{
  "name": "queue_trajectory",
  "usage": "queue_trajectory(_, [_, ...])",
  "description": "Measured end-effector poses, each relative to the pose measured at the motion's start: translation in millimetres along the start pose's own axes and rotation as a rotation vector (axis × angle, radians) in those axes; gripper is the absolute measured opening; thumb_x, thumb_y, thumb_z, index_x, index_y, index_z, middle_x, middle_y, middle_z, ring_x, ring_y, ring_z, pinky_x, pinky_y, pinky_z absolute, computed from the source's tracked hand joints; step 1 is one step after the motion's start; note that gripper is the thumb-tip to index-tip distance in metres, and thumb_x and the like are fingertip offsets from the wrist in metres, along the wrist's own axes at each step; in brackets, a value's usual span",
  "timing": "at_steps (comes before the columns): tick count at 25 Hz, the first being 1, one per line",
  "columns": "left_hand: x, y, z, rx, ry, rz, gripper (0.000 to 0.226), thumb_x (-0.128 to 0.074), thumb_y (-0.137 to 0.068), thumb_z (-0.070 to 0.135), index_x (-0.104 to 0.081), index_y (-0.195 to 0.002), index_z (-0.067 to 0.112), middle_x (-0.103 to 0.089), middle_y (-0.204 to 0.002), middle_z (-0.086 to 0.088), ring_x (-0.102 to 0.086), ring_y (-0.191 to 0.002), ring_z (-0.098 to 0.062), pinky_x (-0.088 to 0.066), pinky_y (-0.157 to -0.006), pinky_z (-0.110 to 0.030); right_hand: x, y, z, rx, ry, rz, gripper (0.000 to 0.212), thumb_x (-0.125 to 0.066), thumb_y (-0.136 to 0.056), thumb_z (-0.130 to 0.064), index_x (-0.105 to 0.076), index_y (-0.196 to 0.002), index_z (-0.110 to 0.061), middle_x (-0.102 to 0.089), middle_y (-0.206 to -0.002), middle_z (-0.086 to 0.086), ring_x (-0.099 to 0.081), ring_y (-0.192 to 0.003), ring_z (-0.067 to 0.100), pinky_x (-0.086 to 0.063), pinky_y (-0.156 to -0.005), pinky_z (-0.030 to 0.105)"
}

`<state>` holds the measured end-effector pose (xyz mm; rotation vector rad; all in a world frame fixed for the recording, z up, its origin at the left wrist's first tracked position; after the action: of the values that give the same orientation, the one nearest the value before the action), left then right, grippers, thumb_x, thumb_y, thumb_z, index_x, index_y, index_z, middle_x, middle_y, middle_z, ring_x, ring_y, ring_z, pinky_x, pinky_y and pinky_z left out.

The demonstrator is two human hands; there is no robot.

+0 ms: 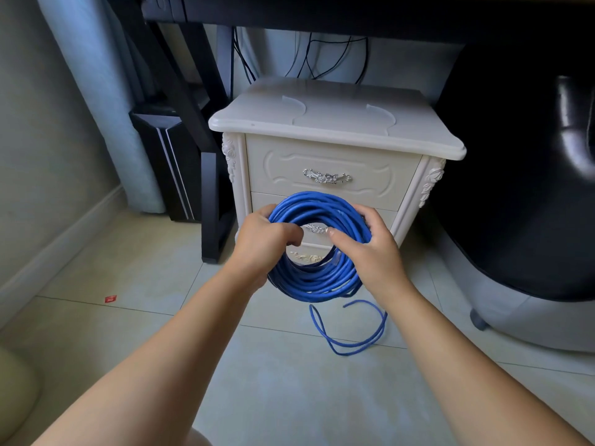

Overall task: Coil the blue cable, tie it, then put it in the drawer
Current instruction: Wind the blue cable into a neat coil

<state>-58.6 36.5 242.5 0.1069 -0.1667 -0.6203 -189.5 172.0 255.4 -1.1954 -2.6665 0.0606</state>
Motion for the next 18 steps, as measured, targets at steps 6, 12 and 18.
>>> queue_trajectory(6, [2, 4, -17, 0.141, 0.255, 0.093, 0.017, -0.058, -0.062, 0.000, -0.052, -0.075, 0.010, -0.042, -0.059, -0.005, -0.038, -0.057, -0.022, -0.031, -0.054, -0.030, -16, 3, 33, -0.207, -0.426, 0.021, 0.049, -0.078, -0.070, -0.027, -0.061, -0.115, -0.027, -0.071, -0.105, -0.001, -0.066, -0.110, 0.023, -0.047, -0.104, 0.049])
queue_trajectory(12, [-6, 7, -23, 0.128, 0.505, 0.092, 0.027, -0.059, -0.065, 0.001, -0.059, -0.090, 0.010, -0.044, -0.063, -0.004, -0.041, -0.059, -0.018, -0.035, -0.058, -0.033, -27, 4, 38, -0.255, -0.577, -0.005, 0.031, -0.076, -0.070, -0.015, -0.064, -0.097, -0.021, -0.068, -0.089, 0.003, -0.067, -0.094, 0.028, -0.051, -0.092, 0.050])
queue_trajectory(18, [-12, 7, -30, 0.187, 0.475, -0.003, 0.024, -0.061, -0.079, -0.003, -0.064, -0.101, 0.008, -0.067, -0.090, -0.005, -0.063, -0.088, -0.023, -0.051, -0.087, -0.040, -25, 5, 44, -0.367, -0.479, -0.008, 0.029, -0.064, -0.078, 0.009, -0.060, -0.096, -0.013, -0.063, -0.078, 0.011, -0.064, -0.078, 0.029, -0.052, -0.076, 0.043])
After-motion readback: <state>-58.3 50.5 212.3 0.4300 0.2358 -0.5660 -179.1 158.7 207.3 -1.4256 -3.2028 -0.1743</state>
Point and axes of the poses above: each hand's wrist, its own y-axis away from the middle knuckle, its own x-axis out of the back of the hand, z = x × y, the point moved 10 cm from there along -y, towards the middle knuckle
